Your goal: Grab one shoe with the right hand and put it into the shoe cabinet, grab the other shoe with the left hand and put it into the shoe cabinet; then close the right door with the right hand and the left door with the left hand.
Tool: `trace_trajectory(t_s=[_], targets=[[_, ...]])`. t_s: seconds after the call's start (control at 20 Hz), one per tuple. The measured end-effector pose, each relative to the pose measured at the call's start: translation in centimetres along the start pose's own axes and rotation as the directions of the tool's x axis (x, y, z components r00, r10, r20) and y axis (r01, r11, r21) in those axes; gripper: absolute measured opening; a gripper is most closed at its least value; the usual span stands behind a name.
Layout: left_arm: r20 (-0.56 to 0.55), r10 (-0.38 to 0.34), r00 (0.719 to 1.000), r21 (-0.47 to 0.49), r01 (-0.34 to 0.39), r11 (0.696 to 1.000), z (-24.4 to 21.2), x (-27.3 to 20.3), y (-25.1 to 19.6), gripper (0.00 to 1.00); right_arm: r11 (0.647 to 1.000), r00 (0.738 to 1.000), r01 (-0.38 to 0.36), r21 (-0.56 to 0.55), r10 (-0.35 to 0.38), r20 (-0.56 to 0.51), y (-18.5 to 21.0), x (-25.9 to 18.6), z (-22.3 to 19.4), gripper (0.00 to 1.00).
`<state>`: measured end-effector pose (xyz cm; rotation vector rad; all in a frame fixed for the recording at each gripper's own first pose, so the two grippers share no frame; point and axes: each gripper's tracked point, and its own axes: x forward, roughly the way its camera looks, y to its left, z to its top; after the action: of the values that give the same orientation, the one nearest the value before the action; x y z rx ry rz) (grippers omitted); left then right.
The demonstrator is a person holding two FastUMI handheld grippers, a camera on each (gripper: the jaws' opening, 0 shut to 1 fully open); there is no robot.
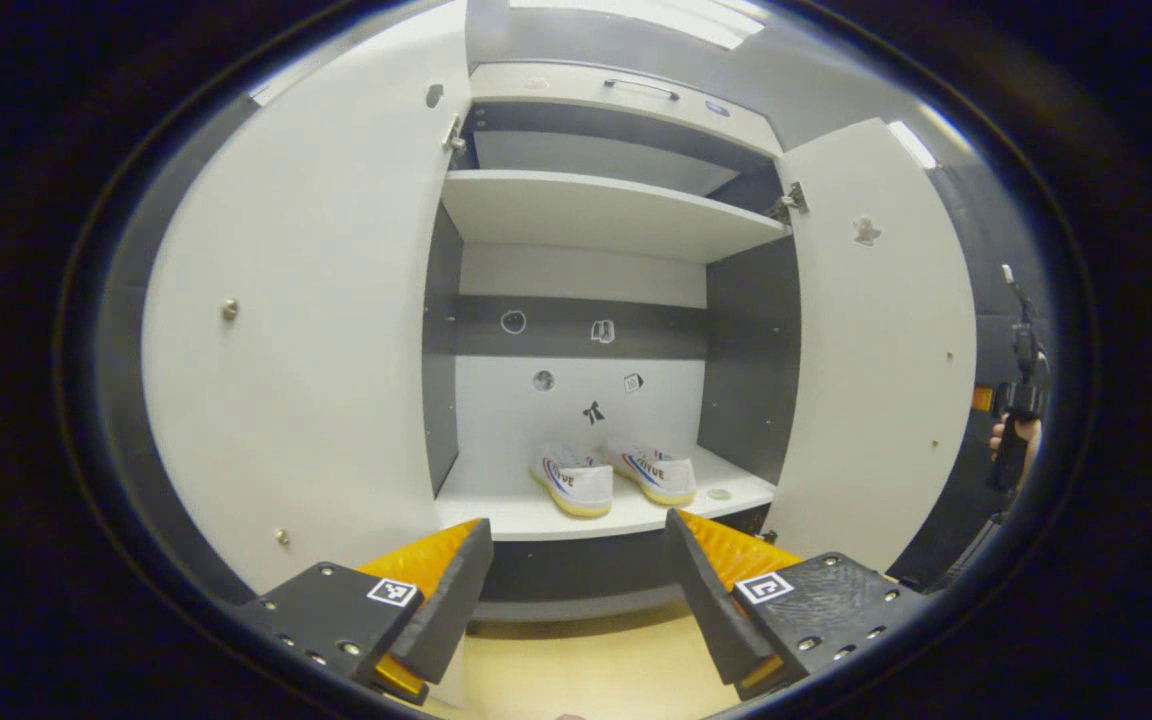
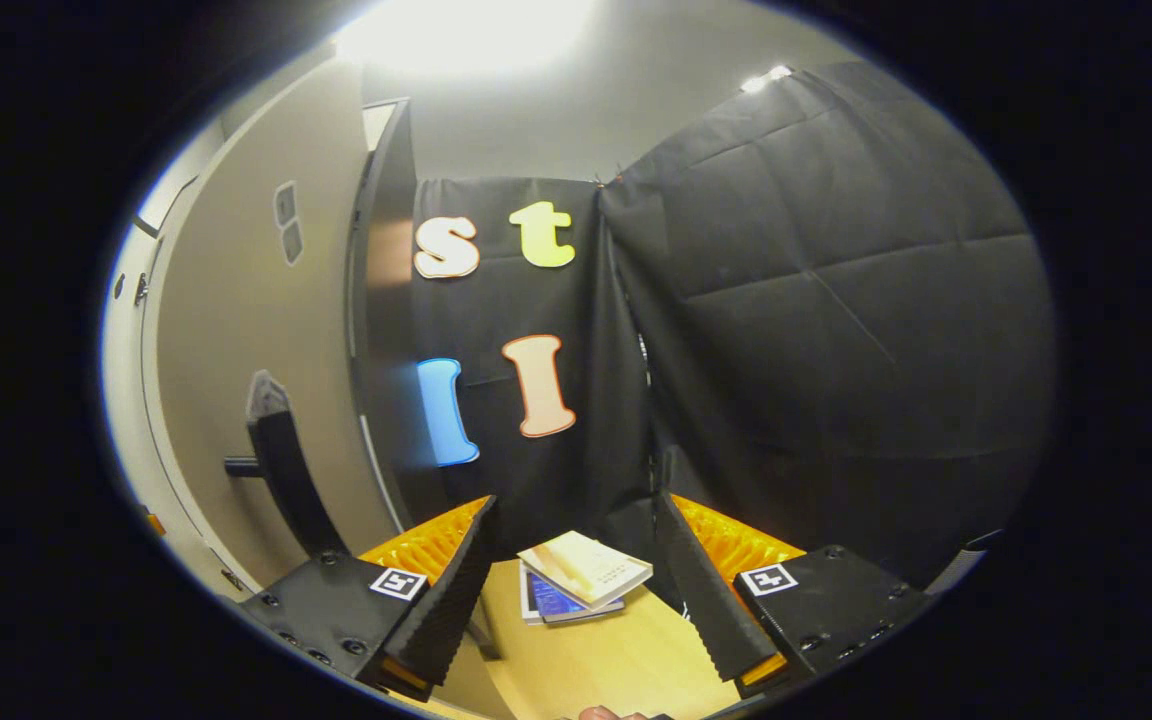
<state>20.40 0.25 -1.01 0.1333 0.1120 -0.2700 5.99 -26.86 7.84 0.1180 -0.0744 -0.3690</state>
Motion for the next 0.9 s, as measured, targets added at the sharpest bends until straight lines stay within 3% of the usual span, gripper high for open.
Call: trace_trajectory(t_s=[0.1, 0.15, 0.2, 0.25, 0.3, 0.35, 0.4, 0.55, 0.9], targets=[[-0.002, -0.009, 1.000, -0.025, 0.009, 1.000, -0.6, -1.6, 0.1, 1.00, 0.999, 1.000, -0.012, -0.036, 0.012, 0.000, 0.5, -0.1, 0.1, 0.98], [-0.006, -0.002, 1.000, -0.043, 0.001, 0.999, -0.9, -2.4, 0.4, 1.00, 0.998, 1.000, -0.007, -0.056, 0.008, 0.003, 0.5, -0.8, 0.4, 0.91], [-0.009, 0.003, 1.000, -0.063, -0.004, 0.998, -1.3, -3.3, 0.6, 1.00, 0.998, 1.000, -0.013, -0.063, 0.013, 0.004, 0.7, -0.9, 0.6, 0.96], [-0.015, 0.009, 1.000, -0.079, -0.010, 0.997, -1.8, -4.2, 0.9, 1.00, 0.997, 1.000, -0.027, -0.068, 0.026, -0.005, 1.2, -1.3, 0.5, 0.90], [-0.021, 0.018, 1.000, -0.090, -0.020, 0.996, -2.2, -5.0, 1.3, 1.00, 0.997, 0.999, -0.034, -0.075, 0.032, -0.015, 1.5, -1.3, 0.3, 0.96], [-0.022, 0.026, 0.999, -0.096, -0.028, 0.995, -2.6, -5.8, 1.6, 0.99, 0.996, 0.999, -0.036, -0.085, 0.034, -0.021, 1.6, -1.3, 0.3, 0.91], [-0.022, 0.031, 0.999, -0.100, -0.033, 0.994, -2.8, -6.5, 1.8, 0.99, 0.995, 0.999, -0.032, -0.098, 0.030, -0.020, 1.7, -0.9, 0.3, 0.96], [-0.029, 0.067, 0.997, -0.098, -0.070, 0.993, -3.4, -8.8, 2.7, 1.00, 0.992, 0.999, -0.039, -0.122, 0.036, -0.027, 2.8, -1.5, 0.3, 0.95], [-0.028, 0.178, 0.984, -0.096, -0.180, 0.979, -4.0, -13.4, 7.3, 1.00, 0.981, 0.982, -0.181, -0.064, 0.177, -0.068, 9.5, -3.0, -1.2, 0.95]])
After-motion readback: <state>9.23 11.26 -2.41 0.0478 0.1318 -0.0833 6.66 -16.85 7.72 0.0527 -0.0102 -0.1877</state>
